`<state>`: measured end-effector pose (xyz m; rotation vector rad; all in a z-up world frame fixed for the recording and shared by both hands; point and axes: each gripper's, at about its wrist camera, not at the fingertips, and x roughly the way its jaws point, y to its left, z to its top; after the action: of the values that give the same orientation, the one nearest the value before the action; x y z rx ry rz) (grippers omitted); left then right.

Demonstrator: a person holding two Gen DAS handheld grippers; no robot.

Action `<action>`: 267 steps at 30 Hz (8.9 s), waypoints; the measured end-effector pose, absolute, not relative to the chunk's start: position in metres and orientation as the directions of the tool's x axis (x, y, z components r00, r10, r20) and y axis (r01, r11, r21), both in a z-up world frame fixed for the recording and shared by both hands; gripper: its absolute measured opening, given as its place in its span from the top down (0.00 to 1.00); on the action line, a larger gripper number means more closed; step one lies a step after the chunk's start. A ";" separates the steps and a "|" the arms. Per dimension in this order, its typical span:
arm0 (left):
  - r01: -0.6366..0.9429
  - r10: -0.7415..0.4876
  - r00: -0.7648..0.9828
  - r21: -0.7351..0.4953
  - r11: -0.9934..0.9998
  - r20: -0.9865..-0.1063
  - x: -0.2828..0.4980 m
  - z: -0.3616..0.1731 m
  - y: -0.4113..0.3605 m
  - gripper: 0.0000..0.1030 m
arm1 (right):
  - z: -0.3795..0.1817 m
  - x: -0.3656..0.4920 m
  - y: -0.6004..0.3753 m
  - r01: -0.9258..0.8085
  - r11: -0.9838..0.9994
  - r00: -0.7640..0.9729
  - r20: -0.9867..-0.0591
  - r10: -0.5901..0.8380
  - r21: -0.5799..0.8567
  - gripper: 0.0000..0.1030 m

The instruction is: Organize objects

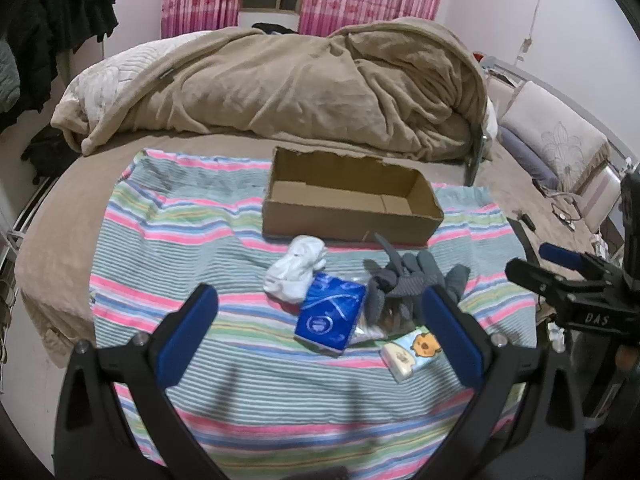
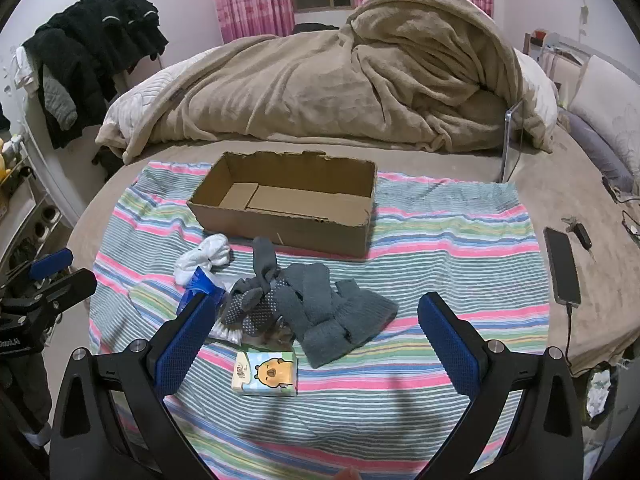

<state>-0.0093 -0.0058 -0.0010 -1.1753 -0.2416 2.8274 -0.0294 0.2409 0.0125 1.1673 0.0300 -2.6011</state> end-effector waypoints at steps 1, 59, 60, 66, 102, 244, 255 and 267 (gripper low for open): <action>-0.004 0.125 -0.704 -0.172 -0.985 -0.699 -0.010 -0.001 -0.005 0.01 | 0.012 -0.030 0.241 0.270 -0.958 -0.629 -0.735 -0.253 0.099 0.00; -0.005 0.145 -0.690 -0.196 -0.981 -0.709 -0.015 -0.013 -0.010 0.01 | 0.002 -0.037 0.235 0.270 -0.958 -0.610 -0.752 -0.249 0.098 0.00; -0.006 0.145 -0.690 -0.195 -0.981 -0.710 -0.015 -0.013 -0.010 0.01 | 0.001 -0.037 0.235 0.270 -0.958 -0.610 -0.752 -0.249 0.099 0.00; -0.007 0.141 -0.689 -0.188 -0.982 -0.711 -0.024 -0.015 -0.009 0.01 | -0.002 -0.041 0.233 0.270 -0.958 -0.604 -0.757 -0.249 0.100 0.00; 0.016 0.142 -0.540 -0.179 -0.984 -0.830 -0.122 -0.112 -0.020 0.09 | -0.090 -0.114 0.252 0.200 -0.974 -0.451 -0.873 -0.185 0.103 0.01; -0.025 0.205 -0.604 -0.238 -0.971 -0.770 -0.059 -0.082 -0.002 0.30 | -0.059 -0.090 0.217 0.394 -0.892 -0.486 -0.774 -0.405 0.220 0.18; -0.006 0.222 -0.545 -0.261 -0.965 -0.809 -0.072 -0.119 -0.001 0.30 | -0.086 -0.105 0.210 0.393 -0.889 -0.439 -0.801 -0.406 0.236 0.18; -0.010 0.232 -0.522 -0.266 -0.964 -0.821 -0.084 -0.137 -0.004 0.21 | -0.111 -0.128 0.199 0.399 -0.877 -0.383 -0.821 -0.424 0.267 0.18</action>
<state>-0.0842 -0.0042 -0.1366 -1.4562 -0.3447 2.6020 -0.1275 0.1992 -0.1108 1.3565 -0.0343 -2.2666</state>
